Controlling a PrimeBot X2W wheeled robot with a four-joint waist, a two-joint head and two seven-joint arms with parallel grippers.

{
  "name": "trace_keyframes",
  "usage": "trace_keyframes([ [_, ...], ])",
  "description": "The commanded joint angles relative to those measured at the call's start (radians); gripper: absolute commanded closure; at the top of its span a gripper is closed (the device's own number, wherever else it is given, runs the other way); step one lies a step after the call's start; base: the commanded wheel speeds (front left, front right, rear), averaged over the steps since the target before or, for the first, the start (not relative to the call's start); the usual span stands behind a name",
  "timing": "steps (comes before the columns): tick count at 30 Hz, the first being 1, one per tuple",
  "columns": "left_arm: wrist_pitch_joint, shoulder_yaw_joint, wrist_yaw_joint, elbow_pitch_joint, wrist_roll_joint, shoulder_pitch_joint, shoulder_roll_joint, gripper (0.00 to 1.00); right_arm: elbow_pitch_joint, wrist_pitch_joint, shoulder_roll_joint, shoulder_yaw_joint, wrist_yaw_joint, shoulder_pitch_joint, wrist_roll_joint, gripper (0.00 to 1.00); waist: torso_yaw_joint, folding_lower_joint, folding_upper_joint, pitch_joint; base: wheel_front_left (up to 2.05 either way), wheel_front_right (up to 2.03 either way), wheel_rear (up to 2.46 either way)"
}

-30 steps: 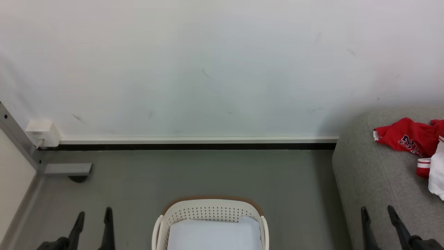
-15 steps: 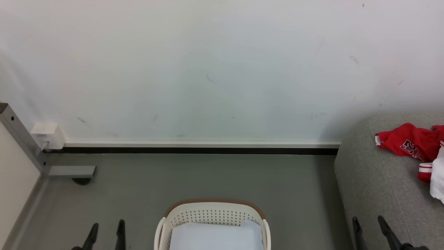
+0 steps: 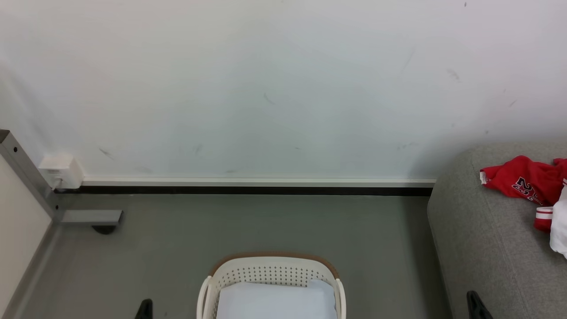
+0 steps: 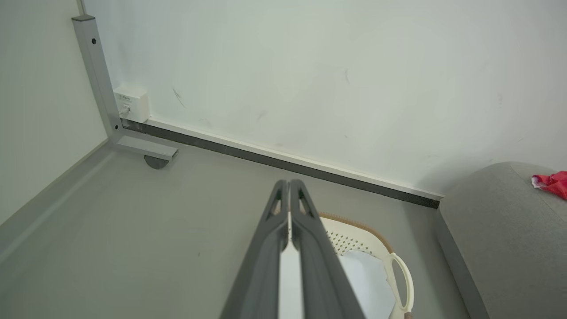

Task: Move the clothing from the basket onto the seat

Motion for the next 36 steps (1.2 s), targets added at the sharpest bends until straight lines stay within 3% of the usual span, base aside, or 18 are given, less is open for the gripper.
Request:
trace_keyframes([
  [1,0.013,0.010,-0.003,-0.014,-0.049,-0.023,0.005,1.00,-0.019,0.009,-0.008,-0.007,0.000,-0.019,0.050,1.00,0.000,0.0000,0.0000,0.001,0.00,0.00,0.00],
  [15,0.079,0.023,-0.013,-0.035,-0.308,-0.053,-0.001,1.00,-0.045,0.079,-0.010,-0.029,0.000,-0.046,0.312,1.00,0.002,0.0000,0.0000,0.007,0.00,0.00,0.00],
  [36,0.155,0.041,-0.024,-0.052,-0.590,-0.089,-0.007,1.00,-0.071,0.156,-0.012,-0.054,-0.001,-0.078,0.600,1.00,0.003,0.0000,0.0000,0.015,0.00,0.00,0.00],
])
